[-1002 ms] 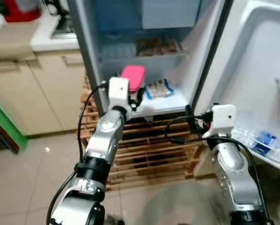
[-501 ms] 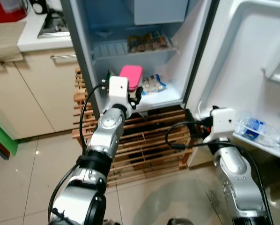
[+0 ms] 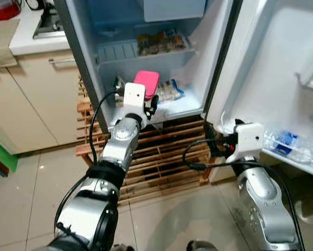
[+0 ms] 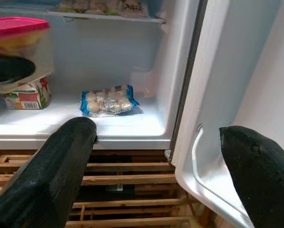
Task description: Restocking fridge
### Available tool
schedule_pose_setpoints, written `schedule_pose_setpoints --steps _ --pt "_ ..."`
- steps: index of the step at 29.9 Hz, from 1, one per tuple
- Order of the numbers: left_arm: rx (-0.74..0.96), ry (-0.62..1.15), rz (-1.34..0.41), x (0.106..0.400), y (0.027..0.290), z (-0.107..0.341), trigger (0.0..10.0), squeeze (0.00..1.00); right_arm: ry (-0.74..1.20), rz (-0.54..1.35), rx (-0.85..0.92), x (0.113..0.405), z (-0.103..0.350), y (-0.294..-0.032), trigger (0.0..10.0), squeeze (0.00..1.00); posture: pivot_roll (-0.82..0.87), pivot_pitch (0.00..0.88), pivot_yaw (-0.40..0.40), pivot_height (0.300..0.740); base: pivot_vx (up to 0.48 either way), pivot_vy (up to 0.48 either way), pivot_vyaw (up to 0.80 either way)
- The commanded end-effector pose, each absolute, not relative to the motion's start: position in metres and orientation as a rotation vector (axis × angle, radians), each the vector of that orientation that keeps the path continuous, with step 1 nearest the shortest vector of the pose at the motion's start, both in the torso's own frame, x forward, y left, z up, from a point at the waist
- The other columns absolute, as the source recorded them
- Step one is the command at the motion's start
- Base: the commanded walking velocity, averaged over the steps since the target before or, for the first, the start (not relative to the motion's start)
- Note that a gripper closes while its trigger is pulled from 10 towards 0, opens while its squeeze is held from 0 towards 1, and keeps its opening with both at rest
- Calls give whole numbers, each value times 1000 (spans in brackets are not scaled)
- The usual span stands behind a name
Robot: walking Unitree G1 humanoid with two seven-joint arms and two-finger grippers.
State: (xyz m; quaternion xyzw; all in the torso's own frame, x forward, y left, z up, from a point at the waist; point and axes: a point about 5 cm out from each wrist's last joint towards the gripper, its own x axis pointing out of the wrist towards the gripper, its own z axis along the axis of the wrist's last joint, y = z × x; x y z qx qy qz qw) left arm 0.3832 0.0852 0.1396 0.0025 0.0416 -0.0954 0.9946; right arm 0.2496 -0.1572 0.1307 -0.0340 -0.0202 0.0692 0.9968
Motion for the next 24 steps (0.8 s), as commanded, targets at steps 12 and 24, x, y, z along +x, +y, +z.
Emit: schedule_pose_setpoints --steps 12,24 --pt "-22 26 -93 399 88 167 10000 0 25 155 -91 179 148 -159 10000 0 -481 298 19 740 0 0 0" --pt "14 -38 87 408 115 187 10000 0 82 195 -111 141 163 -157 10000 0 -550 381 -15 740 0 0 0"
